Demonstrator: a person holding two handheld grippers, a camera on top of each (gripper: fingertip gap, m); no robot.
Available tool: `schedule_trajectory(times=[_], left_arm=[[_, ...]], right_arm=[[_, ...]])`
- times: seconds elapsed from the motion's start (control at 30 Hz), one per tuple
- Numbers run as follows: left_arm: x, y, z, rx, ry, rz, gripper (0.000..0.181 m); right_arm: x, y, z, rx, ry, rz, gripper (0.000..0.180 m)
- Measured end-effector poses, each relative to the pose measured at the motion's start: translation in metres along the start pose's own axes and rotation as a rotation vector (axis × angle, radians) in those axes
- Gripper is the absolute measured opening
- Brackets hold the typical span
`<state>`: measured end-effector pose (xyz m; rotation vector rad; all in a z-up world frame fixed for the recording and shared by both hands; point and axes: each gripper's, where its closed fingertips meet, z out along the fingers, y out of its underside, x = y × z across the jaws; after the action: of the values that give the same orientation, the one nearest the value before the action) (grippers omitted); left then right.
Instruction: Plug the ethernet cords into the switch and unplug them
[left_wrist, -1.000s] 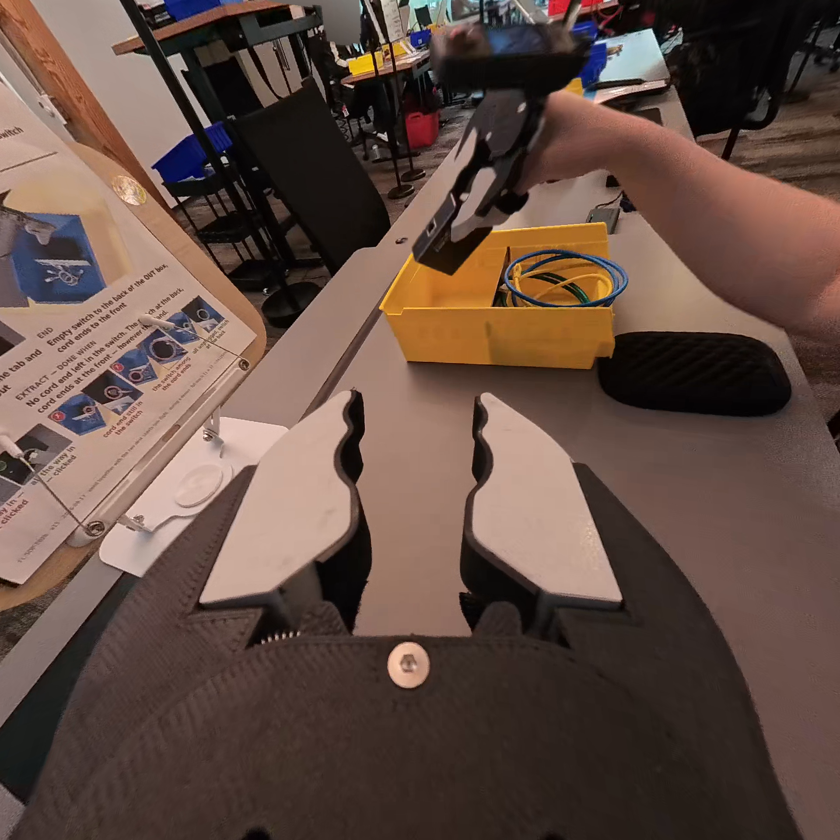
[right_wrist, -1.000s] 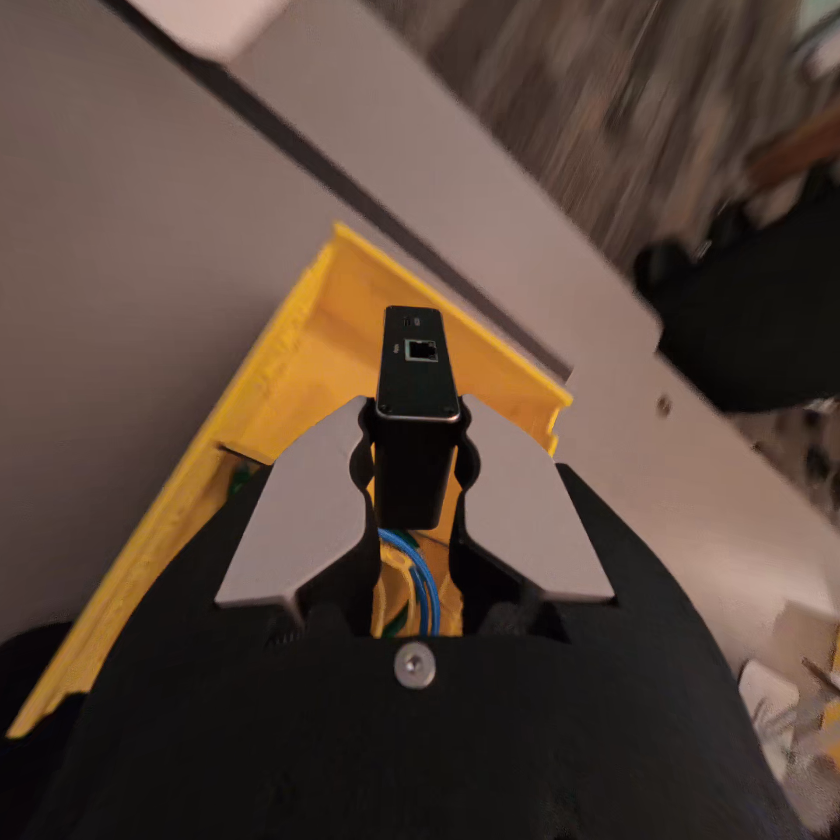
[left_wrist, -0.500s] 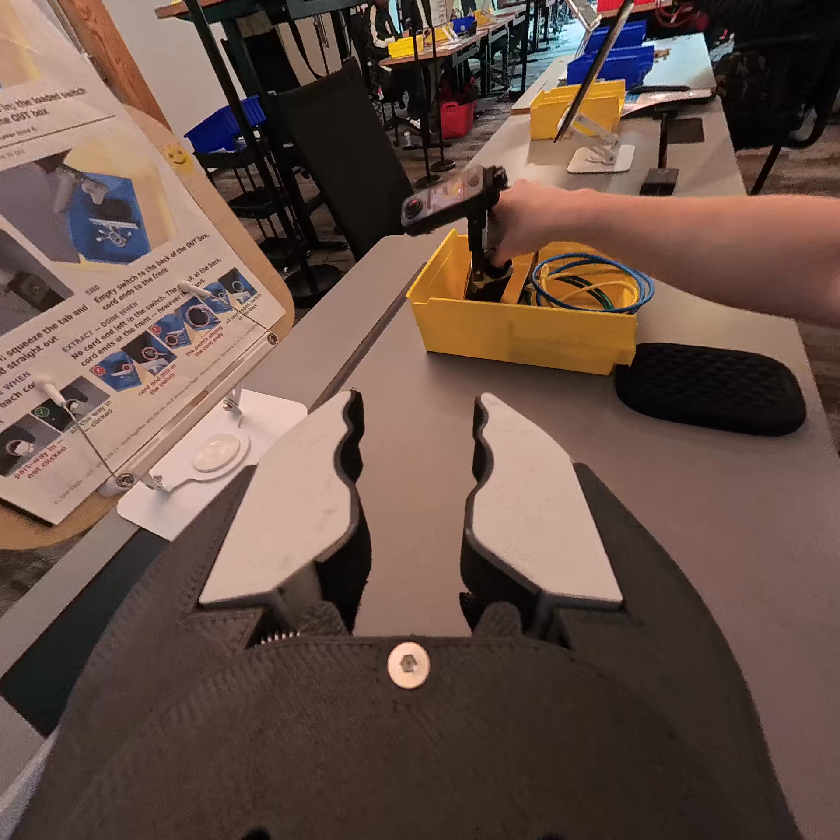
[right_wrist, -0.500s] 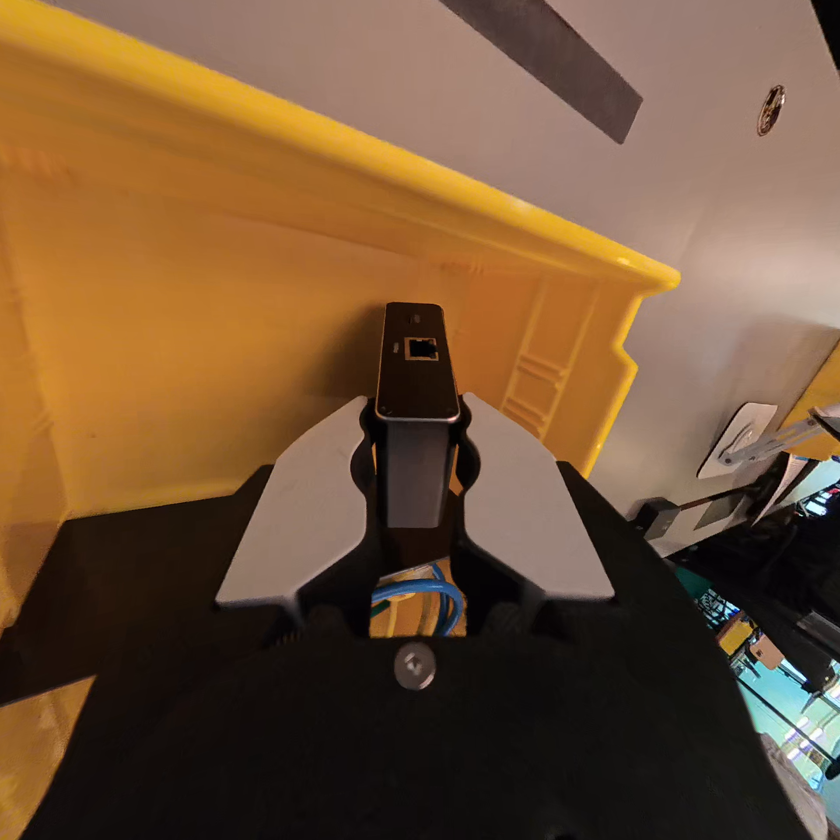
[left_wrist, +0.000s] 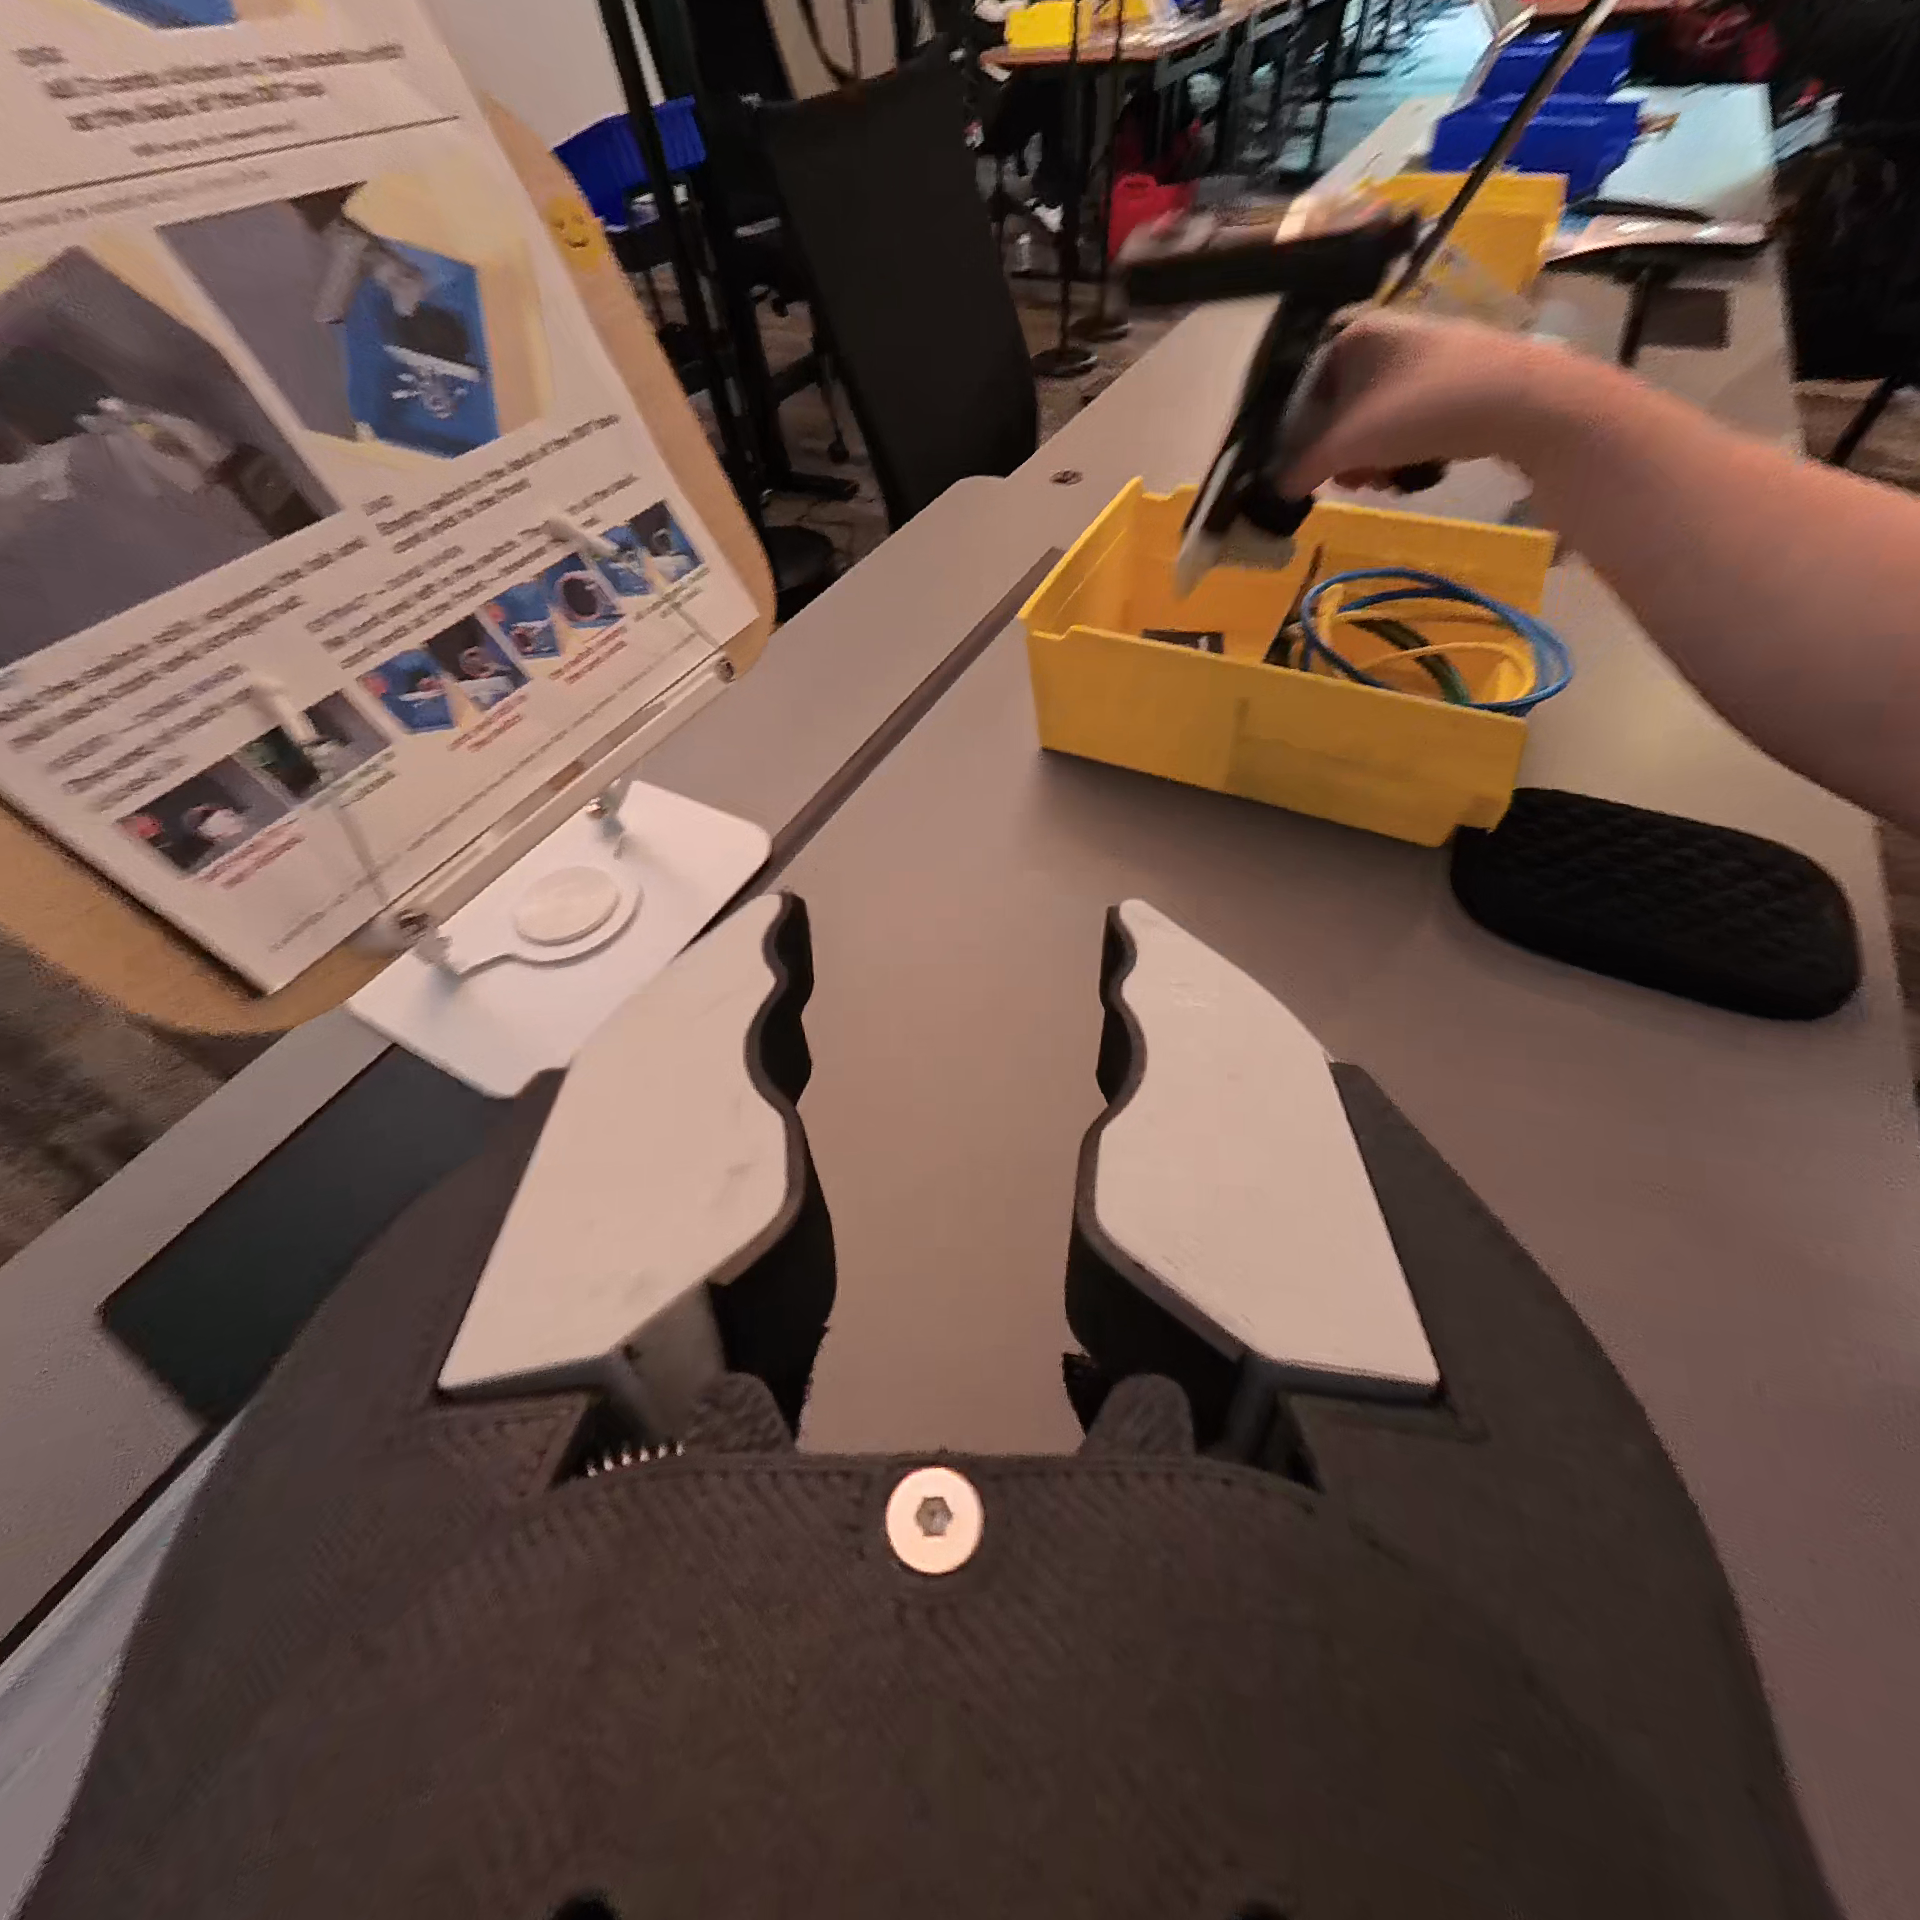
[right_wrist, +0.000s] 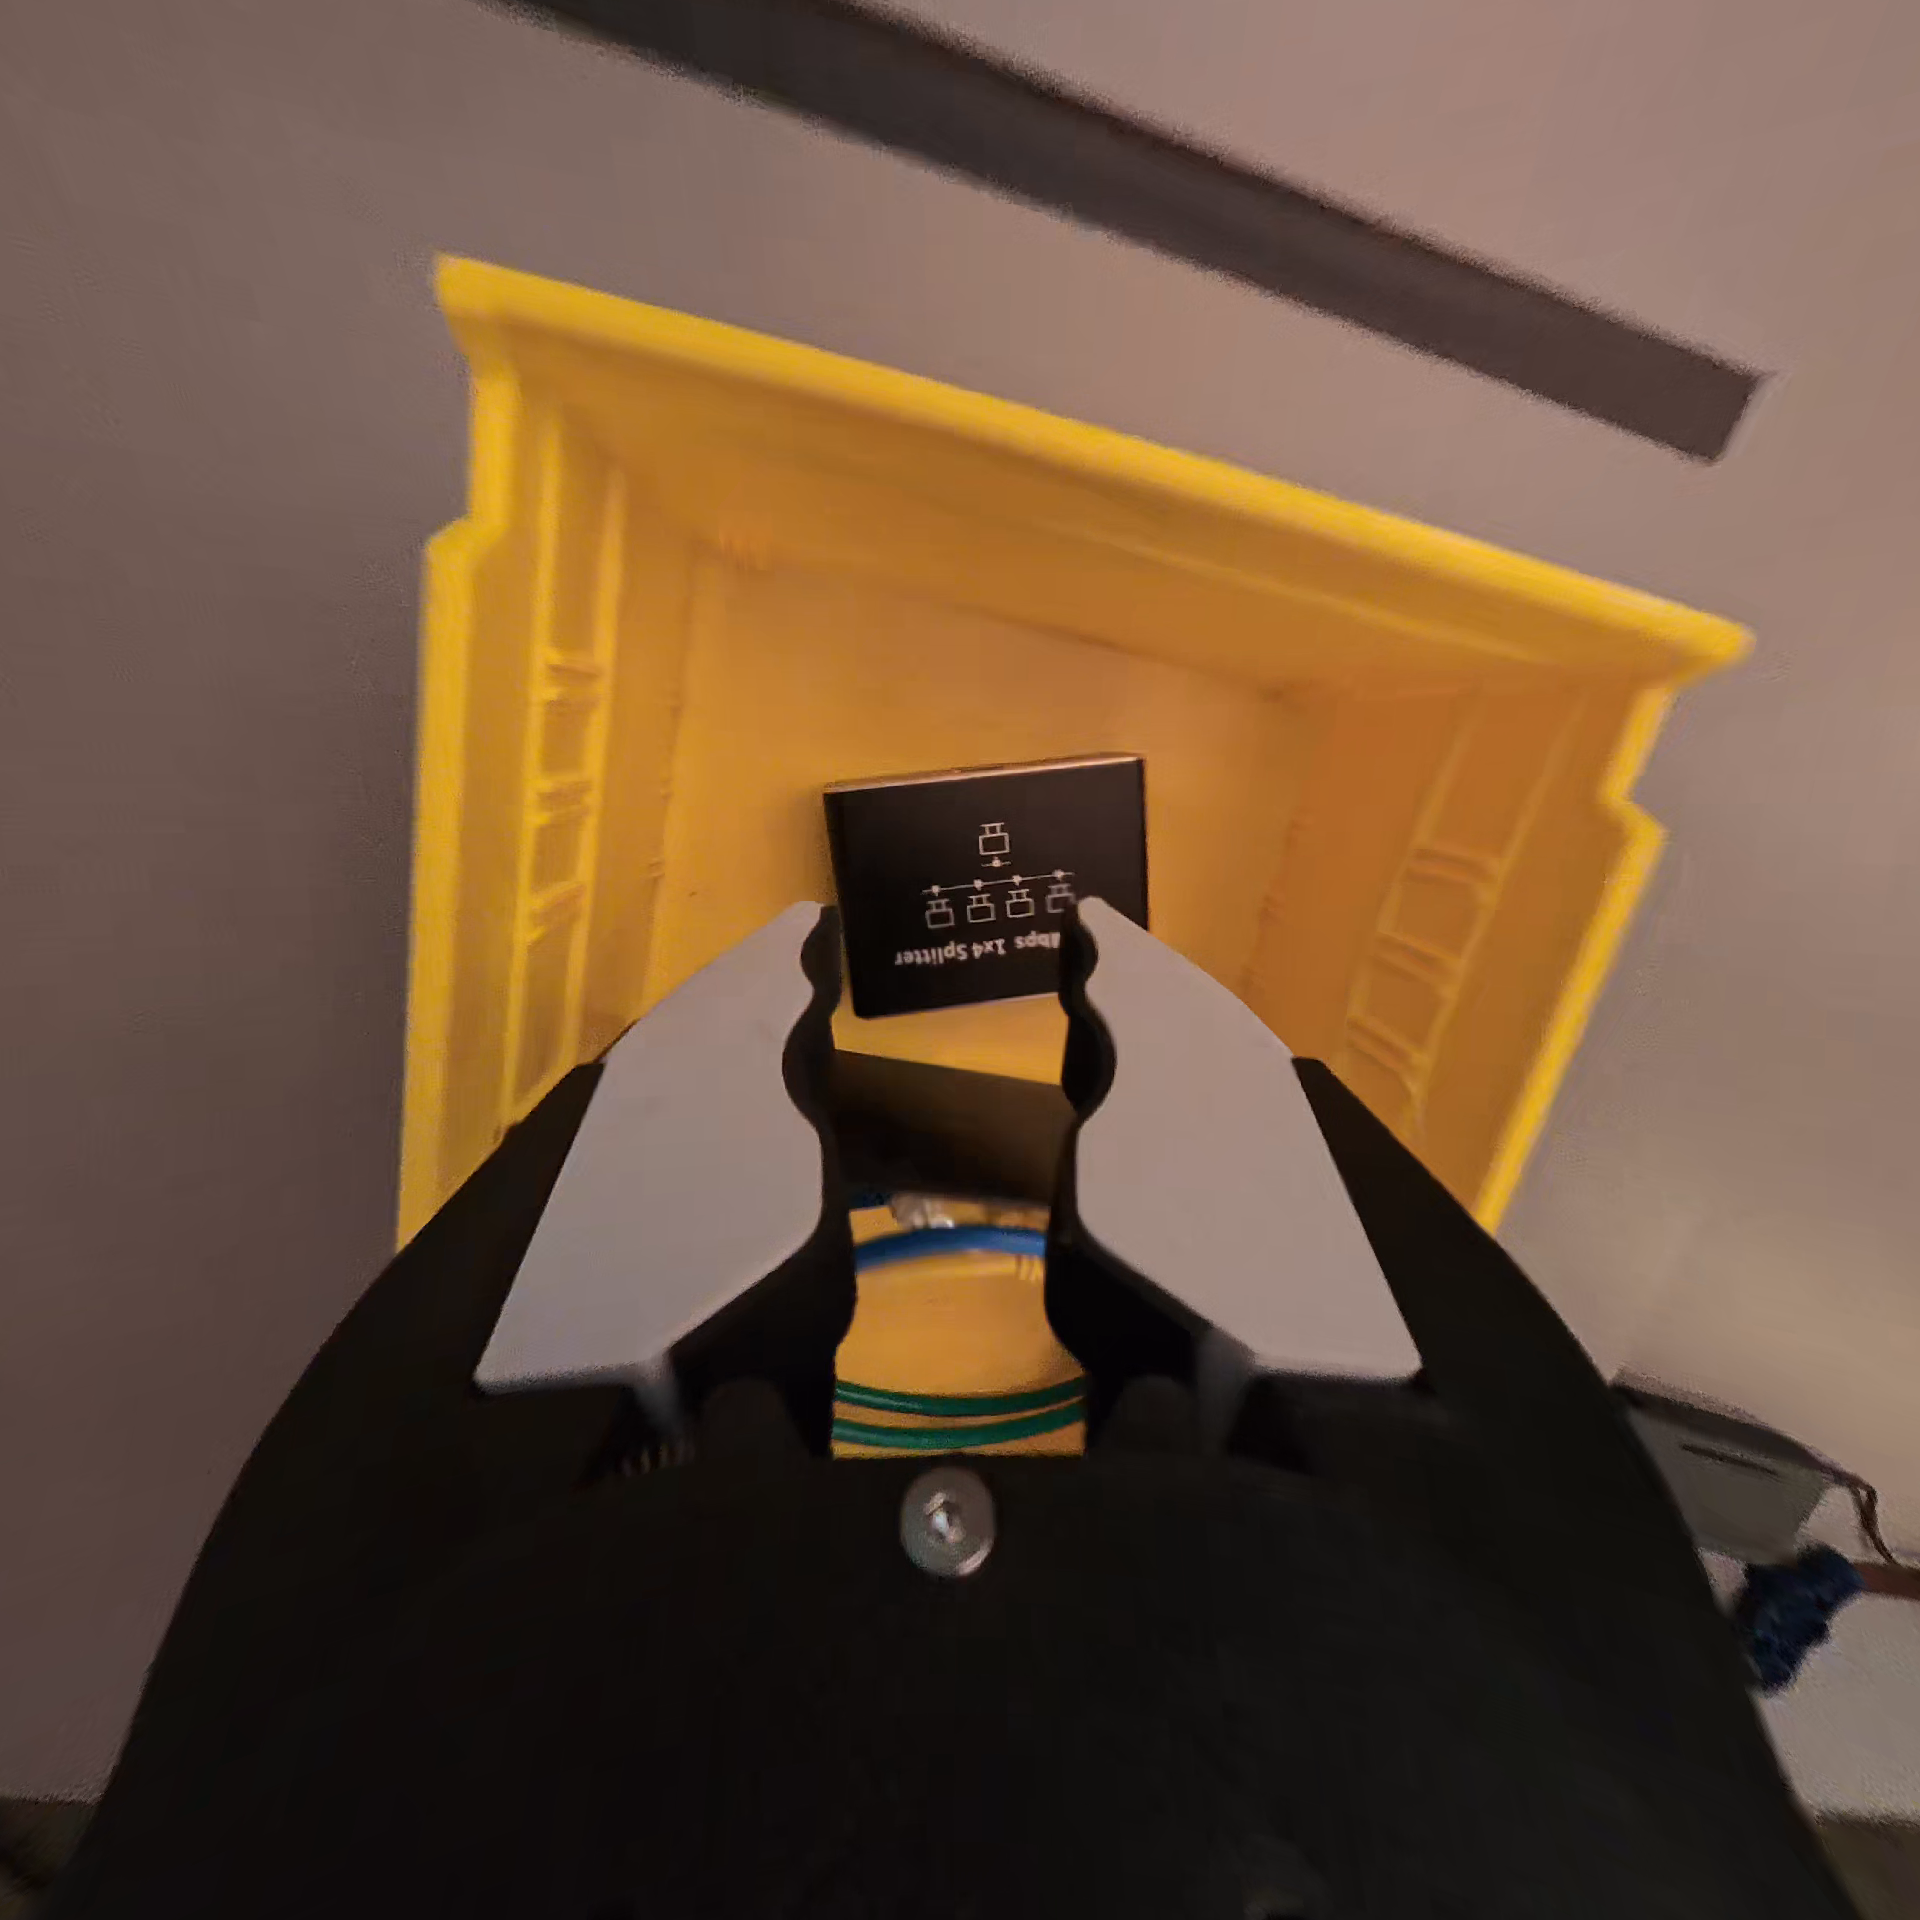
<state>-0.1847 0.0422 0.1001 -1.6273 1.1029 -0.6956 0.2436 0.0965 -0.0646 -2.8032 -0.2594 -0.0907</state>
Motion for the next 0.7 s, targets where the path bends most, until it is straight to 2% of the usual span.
schedule_trajectory(times=[0.1, 0.17, 0.27, 0.37, 0.43, 0.53, 0.7], left_arm=[[-0.026, 0.013, -0.032, -0.091, -0.158, 0.005, 0.056], [-0.055, 0.042, -0.066, -0.242, -0.325, -0.075, 0.061], [-0.091, 0.112, -0.135, -0.5, -0.569, -0.421, 0.068], [-0.114, 0.163, -0.185, -0.587, -0.687, -0.649, 0.075], [-0.125, 0.191, -0.206, -0.605, -0.723, -0.758, 0.075], [-0.128, 0.224, -0.218, -0.612, -0.679, -0.932, 0.076], [-0.132, 0.249, -0.227, -0.515, -0.621, -1.14, 0.064]], right_arm=[[0.023, -0.001, -0.048, 0.207, 0.005, 0.029, 0.041], [0.047, 0.016, -0.066, 0.253, -0.006, 0.07, 0.042], [0.086, 0.066, -0.059, 0.124, -0.053, 0.184, 0.053], [0.098, 0.108, -0.043, 0.015, -0.18, 0.275, 0.052], [0.102, 0.127, -0.036, -0.013, -0.219, 0.308, 0.047], [0.105, 0.146, -0.024, -0.045, -0.233, 0.299, 0.039], [0.098, 0.149, -0.013, -0.071, -0.29, 0.315, 0.035]])
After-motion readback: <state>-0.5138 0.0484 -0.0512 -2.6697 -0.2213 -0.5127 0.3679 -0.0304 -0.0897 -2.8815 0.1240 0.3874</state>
